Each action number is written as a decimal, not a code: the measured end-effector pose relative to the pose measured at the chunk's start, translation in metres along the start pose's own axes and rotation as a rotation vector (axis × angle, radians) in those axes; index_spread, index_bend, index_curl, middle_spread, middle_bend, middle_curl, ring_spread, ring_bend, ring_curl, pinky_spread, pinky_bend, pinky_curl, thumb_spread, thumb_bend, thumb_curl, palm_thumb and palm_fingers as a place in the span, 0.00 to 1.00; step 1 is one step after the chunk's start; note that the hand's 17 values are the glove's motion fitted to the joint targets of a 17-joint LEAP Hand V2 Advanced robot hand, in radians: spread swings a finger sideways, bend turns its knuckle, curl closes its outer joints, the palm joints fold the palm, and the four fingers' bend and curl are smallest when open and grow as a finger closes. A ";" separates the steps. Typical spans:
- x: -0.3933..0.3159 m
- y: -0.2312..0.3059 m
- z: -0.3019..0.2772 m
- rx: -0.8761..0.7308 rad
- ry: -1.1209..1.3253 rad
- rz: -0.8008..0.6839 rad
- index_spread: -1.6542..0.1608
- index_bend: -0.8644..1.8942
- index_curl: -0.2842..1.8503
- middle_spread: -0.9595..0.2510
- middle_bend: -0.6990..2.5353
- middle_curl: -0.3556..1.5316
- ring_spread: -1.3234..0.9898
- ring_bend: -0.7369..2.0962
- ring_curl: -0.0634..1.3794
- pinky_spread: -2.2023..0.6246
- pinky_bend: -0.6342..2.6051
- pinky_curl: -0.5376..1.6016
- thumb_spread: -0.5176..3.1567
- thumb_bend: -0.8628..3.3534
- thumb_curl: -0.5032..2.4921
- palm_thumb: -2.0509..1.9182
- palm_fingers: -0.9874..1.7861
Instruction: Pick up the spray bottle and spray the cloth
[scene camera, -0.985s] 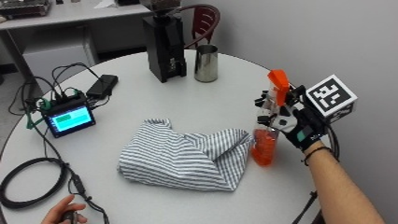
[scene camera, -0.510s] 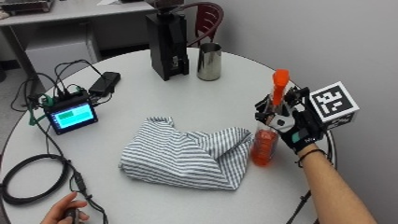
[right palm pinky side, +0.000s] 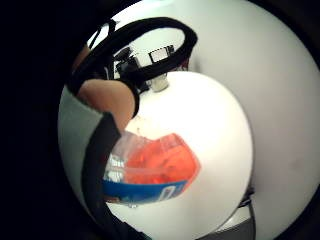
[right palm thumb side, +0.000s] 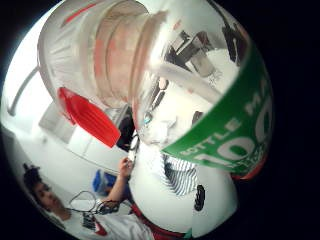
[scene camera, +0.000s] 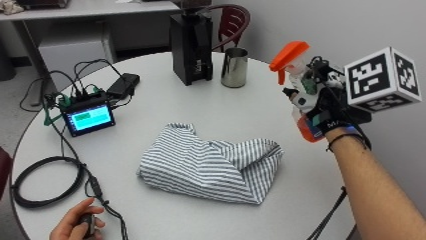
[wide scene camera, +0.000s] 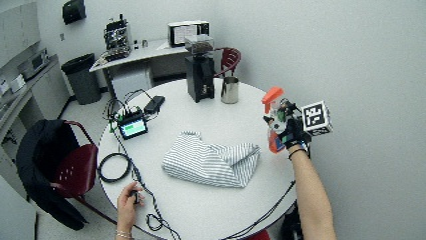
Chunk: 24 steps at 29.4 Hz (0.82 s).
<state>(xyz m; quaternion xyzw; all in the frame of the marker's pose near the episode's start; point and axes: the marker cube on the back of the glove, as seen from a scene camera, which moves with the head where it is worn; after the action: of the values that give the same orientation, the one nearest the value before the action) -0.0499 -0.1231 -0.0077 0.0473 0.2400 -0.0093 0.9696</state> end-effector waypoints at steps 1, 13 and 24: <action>-0.008 -0.005 -0.005 0.016 0.063 -0.025 0.79 0.36 0.28 0.71 0.33 0.42 0.53 0.43 0.32 0.83 0.27 0.41 0.36 0.20 0.34 0.75 0.74; -0.057 0.008 0.037 -0.069 0.361 -0.230 0.79 0.36 0.28 0.72 0.33 0.43 0.54 0.42 0.33 0.83 0.27 0.41 0.35 0.20 0.35 0.76 0.73; -0.066 -0.004 0.027 -0.054 0.347 -0.213 0.79 0.36 0.28 0.72 0.32 0.44 0.54 0.42 0.34 0.83 0.27 0.42 0.35 0.20 0.36 0.76 0.73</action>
<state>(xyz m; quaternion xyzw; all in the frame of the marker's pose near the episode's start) -0.0958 -0.1298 0.0465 -0.0034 0.4072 -0.0971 0.9081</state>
